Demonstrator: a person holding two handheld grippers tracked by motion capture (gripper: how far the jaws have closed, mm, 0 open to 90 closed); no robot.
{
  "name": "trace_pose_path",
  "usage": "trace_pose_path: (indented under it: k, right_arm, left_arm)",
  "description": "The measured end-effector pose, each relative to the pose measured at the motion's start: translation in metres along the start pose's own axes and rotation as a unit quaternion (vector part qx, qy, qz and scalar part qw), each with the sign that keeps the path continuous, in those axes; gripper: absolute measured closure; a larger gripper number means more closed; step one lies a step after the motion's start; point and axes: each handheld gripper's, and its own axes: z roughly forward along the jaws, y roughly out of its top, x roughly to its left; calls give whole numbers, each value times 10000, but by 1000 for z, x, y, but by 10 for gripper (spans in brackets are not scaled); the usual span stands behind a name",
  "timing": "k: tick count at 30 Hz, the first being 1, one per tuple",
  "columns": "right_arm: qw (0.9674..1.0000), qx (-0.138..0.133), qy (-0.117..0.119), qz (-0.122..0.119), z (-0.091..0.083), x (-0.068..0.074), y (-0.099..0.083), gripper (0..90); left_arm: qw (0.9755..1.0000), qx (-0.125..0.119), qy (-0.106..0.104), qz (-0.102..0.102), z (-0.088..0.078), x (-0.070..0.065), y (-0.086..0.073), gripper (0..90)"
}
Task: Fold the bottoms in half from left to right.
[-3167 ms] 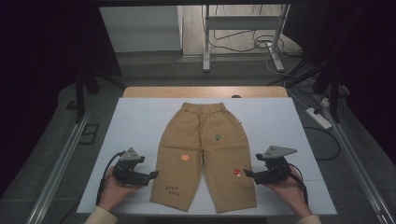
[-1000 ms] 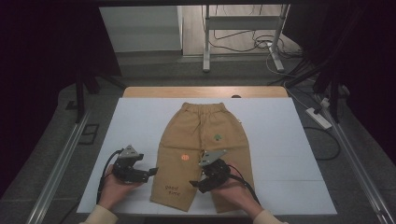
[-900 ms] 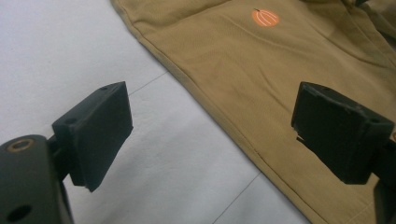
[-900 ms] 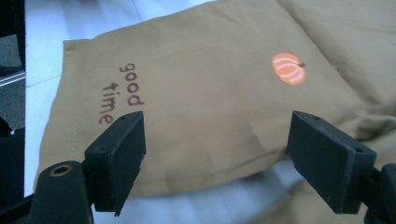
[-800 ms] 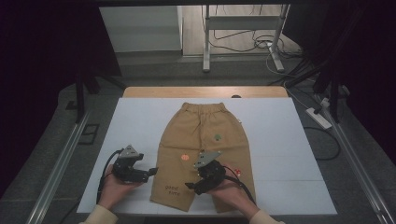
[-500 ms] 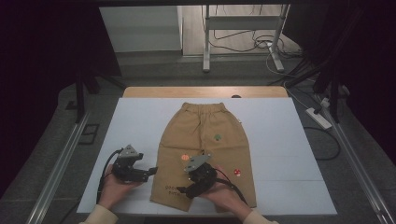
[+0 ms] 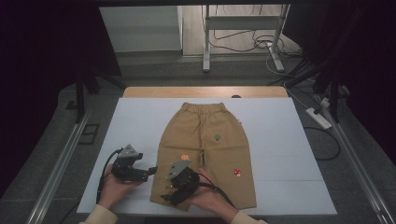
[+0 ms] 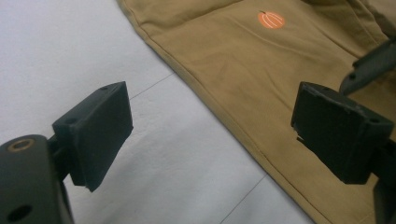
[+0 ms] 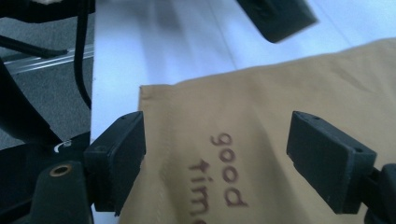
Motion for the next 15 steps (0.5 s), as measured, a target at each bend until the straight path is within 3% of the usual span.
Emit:
trace_pose_path:
  k: [15]
  right_arm:
    - [9996, 153, 126, -194, 23, 17, 12, 198]
  left_arm:
    - [10000, -9, 44, -45, 0, 3, 0, 126]
